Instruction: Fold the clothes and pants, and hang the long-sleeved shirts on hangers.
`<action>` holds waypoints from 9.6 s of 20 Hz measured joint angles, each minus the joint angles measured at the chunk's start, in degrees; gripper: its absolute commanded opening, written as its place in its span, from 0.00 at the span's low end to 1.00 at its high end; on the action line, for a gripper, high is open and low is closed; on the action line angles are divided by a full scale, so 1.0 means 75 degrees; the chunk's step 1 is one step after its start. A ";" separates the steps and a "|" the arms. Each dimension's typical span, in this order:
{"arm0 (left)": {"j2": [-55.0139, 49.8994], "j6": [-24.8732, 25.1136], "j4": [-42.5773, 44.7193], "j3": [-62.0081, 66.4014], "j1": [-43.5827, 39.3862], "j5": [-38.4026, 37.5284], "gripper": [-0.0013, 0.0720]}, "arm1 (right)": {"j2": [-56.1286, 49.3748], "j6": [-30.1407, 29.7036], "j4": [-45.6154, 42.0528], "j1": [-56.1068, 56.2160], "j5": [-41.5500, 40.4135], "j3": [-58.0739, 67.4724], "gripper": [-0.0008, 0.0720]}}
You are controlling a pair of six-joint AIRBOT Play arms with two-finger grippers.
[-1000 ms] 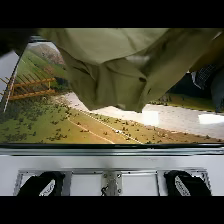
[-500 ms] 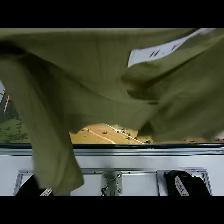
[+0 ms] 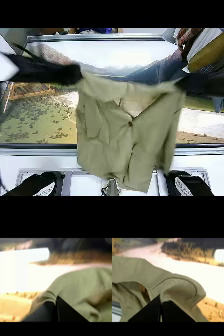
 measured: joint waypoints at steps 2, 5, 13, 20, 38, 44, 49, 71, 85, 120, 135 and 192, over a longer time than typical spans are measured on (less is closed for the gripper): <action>-0.0516 0.0035 0.0067 -0.0717 0.0029 -0.0067 0.04 | -0.0370 0.0050 -0.0210 0.0213 -0.0189 -0.0857 0.03; -0.1390 0.0117 -0.0265 -0.1148 0.0230 0.0181 0.04 | -0.1052 0.0052 -0.0356 0.0396 -0.1020 -0.1574 0.03; -0.3398 0.0329 -0.1451 0.0472 0.1160 0.1215 0.95 | -0.2101 0.0076 -0.0437 0.0504 -0.4741 -0.1967 0.85; -0.3631 0.0525 -0.1588 0.1521 0.1731 0.1469 0.95 | -0.1950 -0.2040 -0.0568 0.0670 -0.5205 -0.1985 0.82; -0.2090 0.0458 -0.0629 -0.1652 0.1320 0.2515 0.95 | -0.4820 0.1582 -0.7664 0.3934 -0.4663 -0.1853 0.81; -0.2055 0.0396 -0.0650 -0.1705 0.1314 0.2553 0.95 | -0.5380 0.3238 -0.8693 0.3969 -0.4718 -0.1690 0.55; -0.2055 0.0396 -0.0656 -0.1705 0.1314 0.2567 0.95 | -0.5537 0.3724 -0.9209 0.3920 -0.4992 -0.1661 0.55; -0.2055 0.0391 -0.0667 -0.1708 0.1314 0.2515 0.95 | -0.5319 0.4733 -0.9413 0.2882 -0.5954 -0.1483 0.03; -0.2055 0.0038 0.0050 -0.1708 -0.1154 0.2970 0.95 | -0.2133 0.2087 -0.5855 0.2530 -0.3436 -0.0723 0.03; -0.2696 0.0087 0.3739 0.1696 -0.2002 0.0746 0.04 | -0.1370 0.1413 -0.4523 0.2524 -0.2326 0.0023 0.03; 0.0233 0.0650 0.1964 -0.2017 -0.2506 -0.0866 0.04 | -0.0396 0.2189 -0.3850 0.4179 0.1005 -0.0842 0.03; -0.3328 0.3570 0.3824 -0.1399 0.7315 0.4307 0.96 | -0.0405 0.2763 -0.3873 0.4526 0.0085 -0.1174 0.03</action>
